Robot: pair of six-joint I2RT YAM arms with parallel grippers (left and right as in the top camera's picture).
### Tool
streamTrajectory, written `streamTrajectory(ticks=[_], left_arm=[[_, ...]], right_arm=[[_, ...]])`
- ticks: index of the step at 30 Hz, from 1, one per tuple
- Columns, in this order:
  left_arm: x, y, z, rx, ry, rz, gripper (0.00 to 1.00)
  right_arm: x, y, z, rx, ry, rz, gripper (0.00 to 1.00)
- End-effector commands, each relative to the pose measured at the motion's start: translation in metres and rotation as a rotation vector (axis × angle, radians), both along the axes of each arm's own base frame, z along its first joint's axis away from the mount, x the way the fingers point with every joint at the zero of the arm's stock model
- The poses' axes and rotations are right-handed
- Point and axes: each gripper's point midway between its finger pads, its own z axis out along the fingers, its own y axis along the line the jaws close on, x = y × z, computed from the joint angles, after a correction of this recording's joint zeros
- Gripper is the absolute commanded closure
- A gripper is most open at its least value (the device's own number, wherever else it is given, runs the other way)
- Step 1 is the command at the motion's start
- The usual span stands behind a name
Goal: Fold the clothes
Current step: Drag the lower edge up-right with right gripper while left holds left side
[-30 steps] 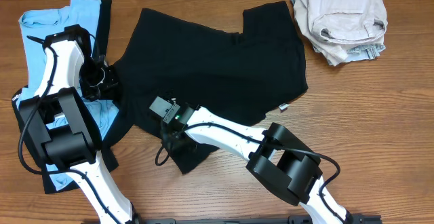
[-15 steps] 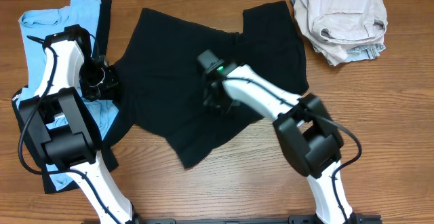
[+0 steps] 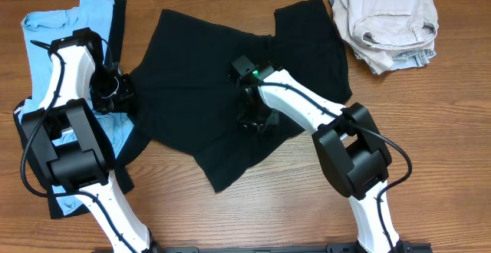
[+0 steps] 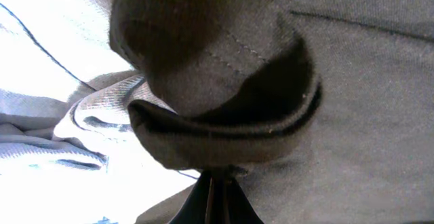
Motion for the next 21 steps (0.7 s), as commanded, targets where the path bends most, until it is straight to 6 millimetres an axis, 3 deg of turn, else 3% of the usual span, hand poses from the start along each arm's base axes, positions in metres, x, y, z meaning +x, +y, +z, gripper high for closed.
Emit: streamTrajectory(ticks=[1,7,12,16,18,21], left_arm=[[0.005,0.004,0.007,0.009,-0.027,-0.014,0.96],[0.004,0.009,0.007,0.013,-0.024,0.009,0.96],[-0.001,0.021,0.007,0.011,-0.016,0.045,0.96],[-0.009,0.036,0.008,0.004,-0.004,0.088,0.96],[-0.013,0.033,0.008,-0.014,0.01,0.093,0.96],[-0.019,0.012,0.012,-0.077,0.043,0.057,0.96]], right_arm=[[0.007,-0.022,0.0,-0.035,0.024,-0.013,0.94],[0.009,-0.07,0.018,-0.07,0.087,-0.117,0.96],[0.014,-0.11,0.062,-0.047,0.062,-0.165,0.96],[0.002,-0.154,0.104,-0.04,0.064,-0.202,0.96],[-0.004,-0.168,0.115,-0.039,0.074,-0.2,0.96],[-0.018,-0.19,0.124,-0.044,0.125,-0.181,0.96]])
